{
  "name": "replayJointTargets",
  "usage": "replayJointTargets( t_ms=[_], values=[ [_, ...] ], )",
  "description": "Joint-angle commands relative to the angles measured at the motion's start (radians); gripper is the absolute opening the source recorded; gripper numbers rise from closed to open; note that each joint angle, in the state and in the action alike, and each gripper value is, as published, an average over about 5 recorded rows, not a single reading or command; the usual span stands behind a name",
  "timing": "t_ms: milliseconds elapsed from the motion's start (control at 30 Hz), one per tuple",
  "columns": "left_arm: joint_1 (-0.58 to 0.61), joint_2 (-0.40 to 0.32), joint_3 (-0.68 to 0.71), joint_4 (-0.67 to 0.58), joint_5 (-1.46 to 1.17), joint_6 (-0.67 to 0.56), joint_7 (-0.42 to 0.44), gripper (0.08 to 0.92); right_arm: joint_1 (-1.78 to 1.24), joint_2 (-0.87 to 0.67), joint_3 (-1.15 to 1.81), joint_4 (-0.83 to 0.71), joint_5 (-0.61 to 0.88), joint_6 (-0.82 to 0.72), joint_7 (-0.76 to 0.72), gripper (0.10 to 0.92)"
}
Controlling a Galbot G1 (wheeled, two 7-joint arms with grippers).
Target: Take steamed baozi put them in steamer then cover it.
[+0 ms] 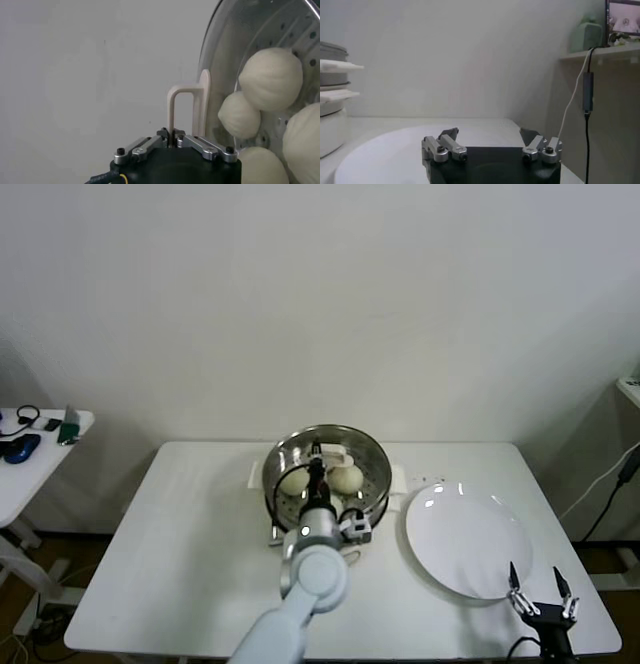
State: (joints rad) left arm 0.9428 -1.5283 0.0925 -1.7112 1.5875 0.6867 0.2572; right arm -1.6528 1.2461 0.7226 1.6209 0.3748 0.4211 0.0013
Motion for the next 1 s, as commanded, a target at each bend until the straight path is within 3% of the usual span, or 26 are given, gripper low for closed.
replayJointTargets(
  t_ms=[33, 433, 733, 1000],
  values=[
    [-0.003, -0.011, -0.009, 0.018, 0.012, 0.005, -0.011, 0.152, 0.001, 0.008, -0.003, -0.005, -0.001, 0.006, -0.002, 0.823],
    [0.024, 0.003, -0.013, 0.019, 0.005, -0.033, -0.027, 0.173, 0.01, 0.013, -0.006, -0.002, -0.002, 0.001, 0.0, 0.823],
    [0.015, 0.022, 0.023, -0.056, -0.102, -0.006, 0.001, 0.417, 0.022, 0.006, -0.016, 0.004, -0.009, -0.025, 0.01, 0.823],
    [0.049, 0.1, 0.09, -0.22, -0.289, 0.059, 0.071, 0.668, 0.024, 0.012, -0.026, 0.026, -0.014, -0.026, 0.017, 0.823]
  ],
)
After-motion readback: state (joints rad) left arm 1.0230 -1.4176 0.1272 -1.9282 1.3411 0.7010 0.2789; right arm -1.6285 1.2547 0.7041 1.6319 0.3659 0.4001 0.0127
